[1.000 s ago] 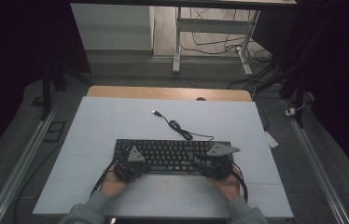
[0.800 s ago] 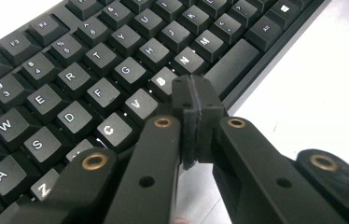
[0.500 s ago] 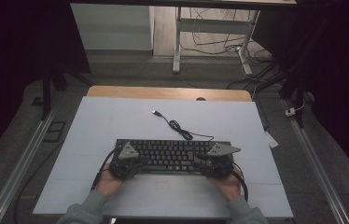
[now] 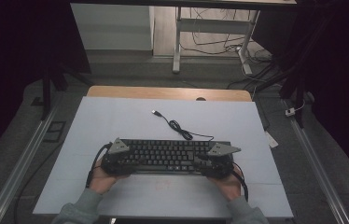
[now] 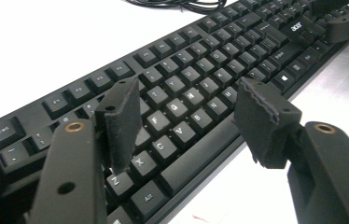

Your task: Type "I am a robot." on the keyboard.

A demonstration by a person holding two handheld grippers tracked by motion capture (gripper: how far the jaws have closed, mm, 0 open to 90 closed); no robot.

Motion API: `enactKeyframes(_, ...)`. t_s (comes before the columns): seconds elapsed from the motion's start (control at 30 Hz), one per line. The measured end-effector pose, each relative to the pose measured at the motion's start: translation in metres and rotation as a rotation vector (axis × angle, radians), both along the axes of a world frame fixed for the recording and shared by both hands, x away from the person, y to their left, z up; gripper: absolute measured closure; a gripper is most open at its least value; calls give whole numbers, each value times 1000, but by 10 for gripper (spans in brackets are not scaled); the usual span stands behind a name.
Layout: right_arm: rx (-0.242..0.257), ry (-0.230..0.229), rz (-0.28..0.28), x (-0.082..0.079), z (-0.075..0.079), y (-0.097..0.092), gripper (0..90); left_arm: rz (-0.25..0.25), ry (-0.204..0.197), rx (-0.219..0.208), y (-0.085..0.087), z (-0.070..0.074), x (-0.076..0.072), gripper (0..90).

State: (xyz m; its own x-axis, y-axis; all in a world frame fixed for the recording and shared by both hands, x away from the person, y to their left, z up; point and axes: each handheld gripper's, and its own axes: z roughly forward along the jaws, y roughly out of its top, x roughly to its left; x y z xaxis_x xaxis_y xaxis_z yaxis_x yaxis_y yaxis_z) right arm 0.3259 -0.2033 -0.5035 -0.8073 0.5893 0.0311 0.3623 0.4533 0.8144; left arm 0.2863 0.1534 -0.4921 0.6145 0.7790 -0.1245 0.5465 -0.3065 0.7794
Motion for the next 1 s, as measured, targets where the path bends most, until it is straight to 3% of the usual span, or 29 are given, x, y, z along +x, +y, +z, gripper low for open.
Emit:
enactKeyframes(0.63,-1,1,4,0,-1,1,551,43,16,18,10,-1,4,368)
enactKeyframes(1.0,-3,1,3,0,-1,1,550,95,36,60,20,-8,9,378)
